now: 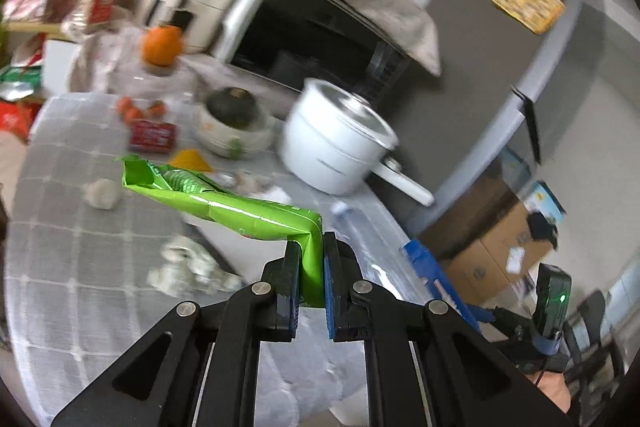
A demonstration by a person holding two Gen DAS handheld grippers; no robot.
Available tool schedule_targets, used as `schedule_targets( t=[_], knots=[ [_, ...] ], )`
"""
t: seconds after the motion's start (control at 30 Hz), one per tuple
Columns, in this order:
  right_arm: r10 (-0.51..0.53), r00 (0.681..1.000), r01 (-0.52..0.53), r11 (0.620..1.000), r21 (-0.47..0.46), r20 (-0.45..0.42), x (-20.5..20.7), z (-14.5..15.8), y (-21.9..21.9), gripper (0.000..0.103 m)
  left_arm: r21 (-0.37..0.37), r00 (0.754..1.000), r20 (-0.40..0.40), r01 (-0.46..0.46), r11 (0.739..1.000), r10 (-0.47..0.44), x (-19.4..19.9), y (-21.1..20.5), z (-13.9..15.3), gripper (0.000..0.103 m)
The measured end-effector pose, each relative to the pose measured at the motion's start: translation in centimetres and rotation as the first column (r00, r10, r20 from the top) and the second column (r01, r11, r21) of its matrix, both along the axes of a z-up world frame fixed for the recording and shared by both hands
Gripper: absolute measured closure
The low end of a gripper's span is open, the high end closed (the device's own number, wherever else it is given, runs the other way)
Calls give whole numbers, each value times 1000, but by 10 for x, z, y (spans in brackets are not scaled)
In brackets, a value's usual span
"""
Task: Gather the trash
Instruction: 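Carry the green bag and biscuit box over the white bin and release both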
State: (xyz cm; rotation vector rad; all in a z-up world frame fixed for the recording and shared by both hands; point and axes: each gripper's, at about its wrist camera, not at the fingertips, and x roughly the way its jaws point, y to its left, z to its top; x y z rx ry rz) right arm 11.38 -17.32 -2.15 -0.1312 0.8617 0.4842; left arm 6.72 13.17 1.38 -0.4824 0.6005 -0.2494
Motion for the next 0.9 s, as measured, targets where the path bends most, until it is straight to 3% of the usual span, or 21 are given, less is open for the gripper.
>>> schedule_targets(
  t=[0.17, 0.33, 0.63, 0.8, 0.9],
  knots=[
    [-144, 990, 144, 988, 56, -3, -19, 5, -63, 10, 5, 989, -11, 151, 989, -151, 2, -63, -2, 93],
    [-283, 958, 285, 957, 53, -53, -34, 3, -125, 10, 24, 951, -34, 307, 951, -306, 3, -134, -8, 93],
    [-437, 880, 451, 891, 42, -184, -55, -26, -203, 10, 152, 838, -164, 542, 826, -520, -1, -266, -52, 93],
    [-468, 852, 482, 876, 5, -234, -54, -42, -220, 10, 236, 804, -230, 592, 770, -548, 0, -318, -84, 93],
    [-482, 837, 495, 869, -17, -260, -50, -51, -223, 10, 257, 792, -249, 609, 751, -557, -2, -334, -92, 93]
  ],
)
